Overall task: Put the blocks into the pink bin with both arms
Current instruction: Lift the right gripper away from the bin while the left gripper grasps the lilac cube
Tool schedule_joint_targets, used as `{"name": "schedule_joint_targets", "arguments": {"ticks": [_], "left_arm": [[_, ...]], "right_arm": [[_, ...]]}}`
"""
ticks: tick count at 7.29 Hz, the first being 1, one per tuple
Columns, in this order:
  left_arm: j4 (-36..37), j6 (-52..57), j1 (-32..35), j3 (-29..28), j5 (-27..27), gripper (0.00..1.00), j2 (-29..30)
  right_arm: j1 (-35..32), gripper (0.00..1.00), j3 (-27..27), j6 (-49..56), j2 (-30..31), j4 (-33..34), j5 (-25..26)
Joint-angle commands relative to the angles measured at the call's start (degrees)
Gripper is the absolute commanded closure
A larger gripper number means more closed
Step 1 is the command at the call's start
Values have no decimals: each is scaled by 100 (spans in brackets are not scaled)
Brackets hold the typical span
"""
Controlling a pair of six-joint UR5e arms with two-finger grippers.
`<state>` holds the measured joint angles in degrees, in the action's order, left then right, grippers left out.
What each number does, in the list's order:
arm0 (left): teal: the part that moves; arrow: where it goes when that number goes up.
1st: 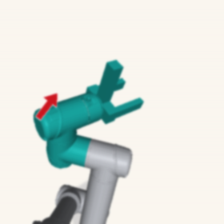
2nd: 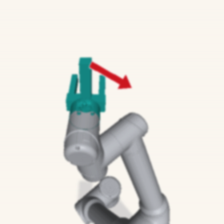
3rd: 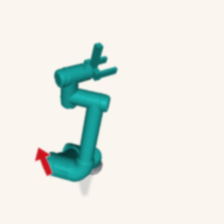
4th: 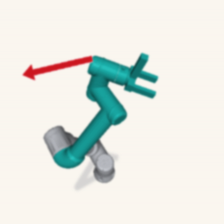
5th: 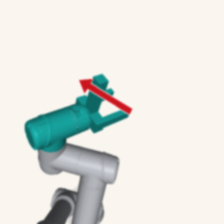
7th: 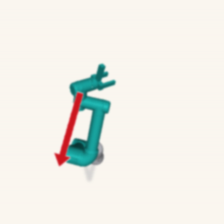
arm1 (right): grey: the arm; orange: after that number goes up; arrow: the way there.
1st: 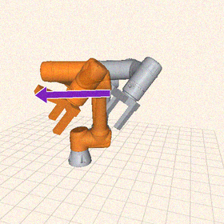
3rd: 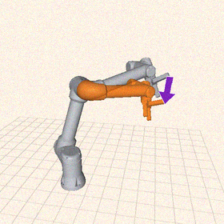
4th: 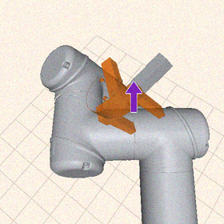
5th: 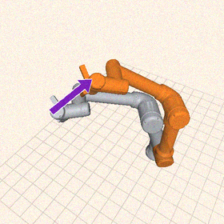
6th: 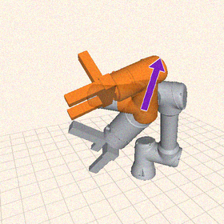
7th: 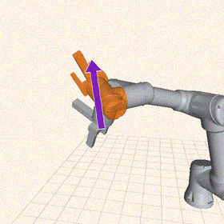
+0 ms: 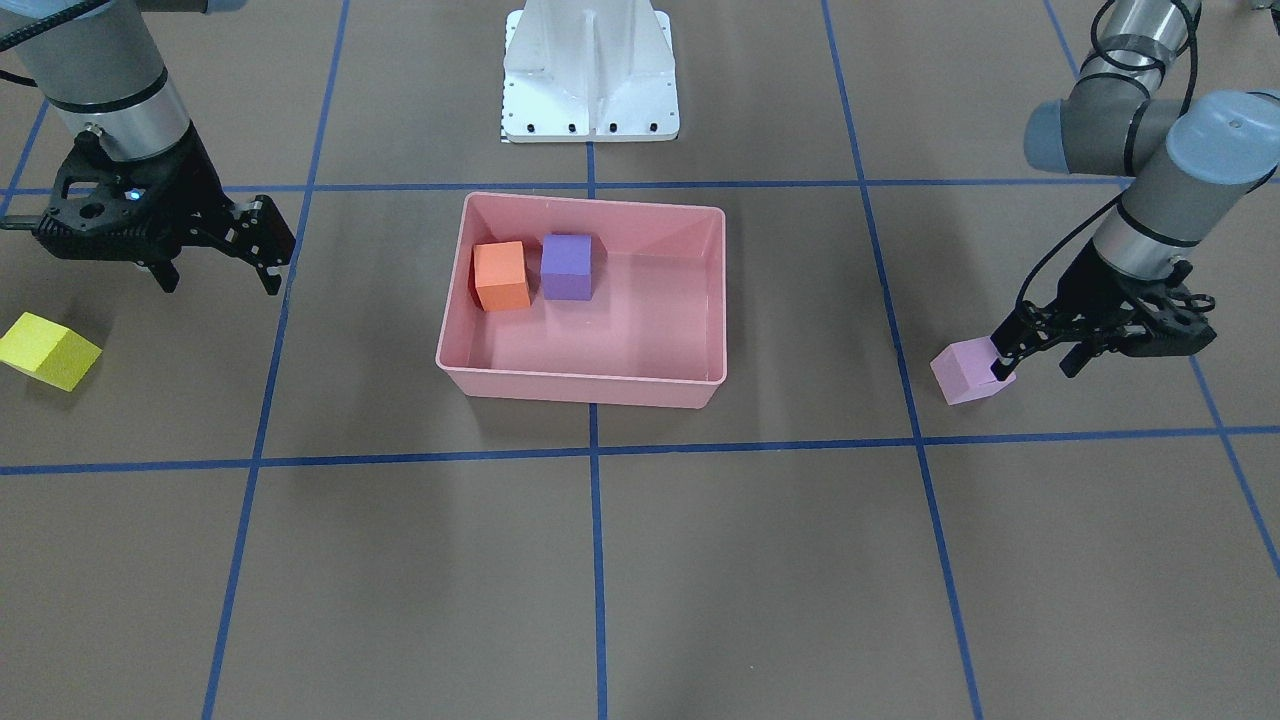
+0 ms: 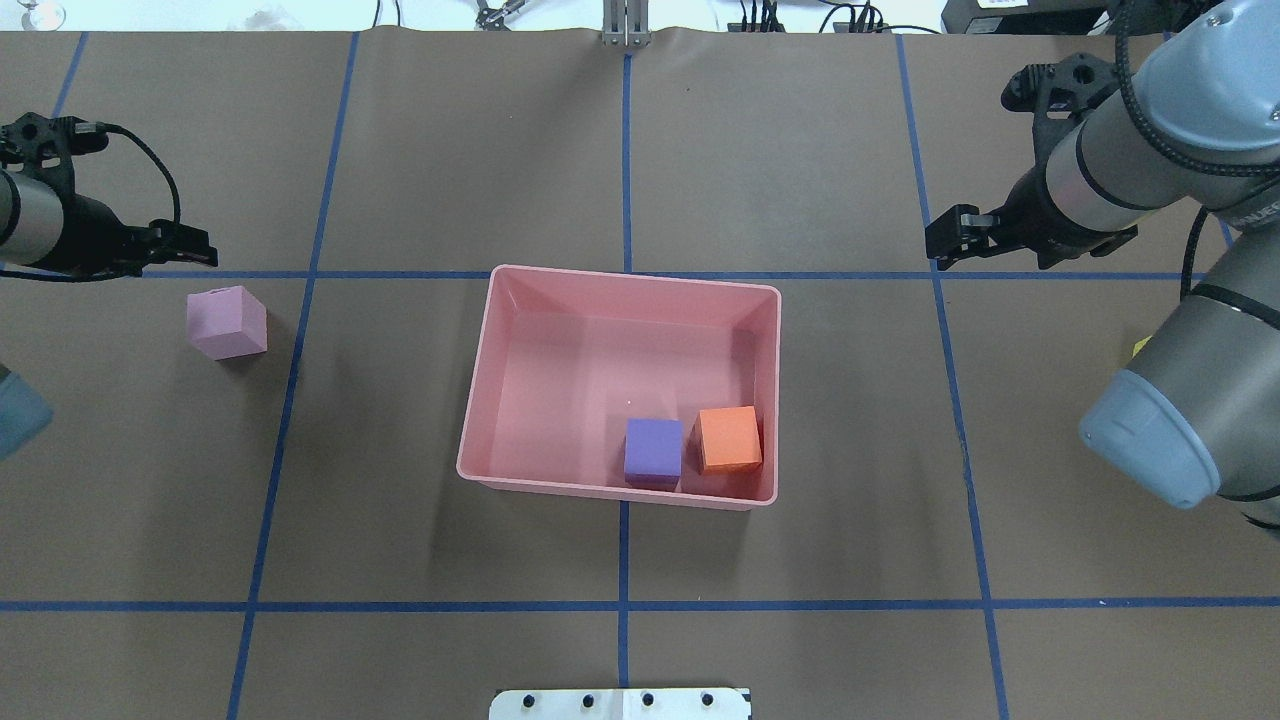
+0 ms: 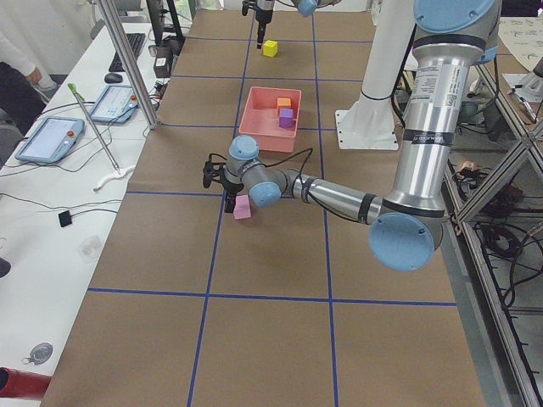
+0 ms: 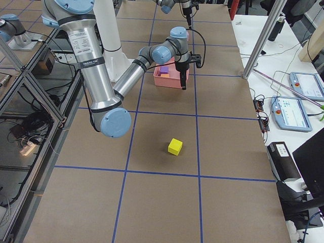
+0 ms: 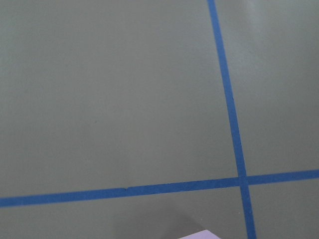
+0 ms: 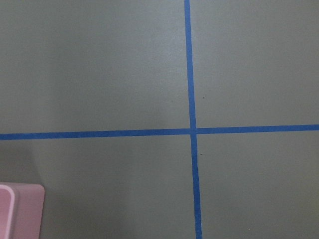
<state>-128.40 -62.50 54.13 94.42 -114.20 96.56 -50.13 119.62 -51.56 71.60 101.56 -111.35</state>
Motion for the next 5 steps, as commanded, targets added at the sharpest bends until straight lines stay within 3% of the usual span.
{"name": "schedule_joint_targets", "arguments": {"ticks": [1,3,4,5], "left_arm": [[-71,-518,-613,-20,696,0,-102],[-71,-421,-825,-12,758,0,-295],[-71,-377,-860,-12,837,11,-296],[-71,-377,-861,14,838,72,-270]], "right_arm": [[-276,0,0,783,160,-4,-210],[-453,0,0,1357,406,-4,-255],[-463,0,-9,1394,642,-283,-255],[-463,0,-70,1464,1071,-956,-255]]}}
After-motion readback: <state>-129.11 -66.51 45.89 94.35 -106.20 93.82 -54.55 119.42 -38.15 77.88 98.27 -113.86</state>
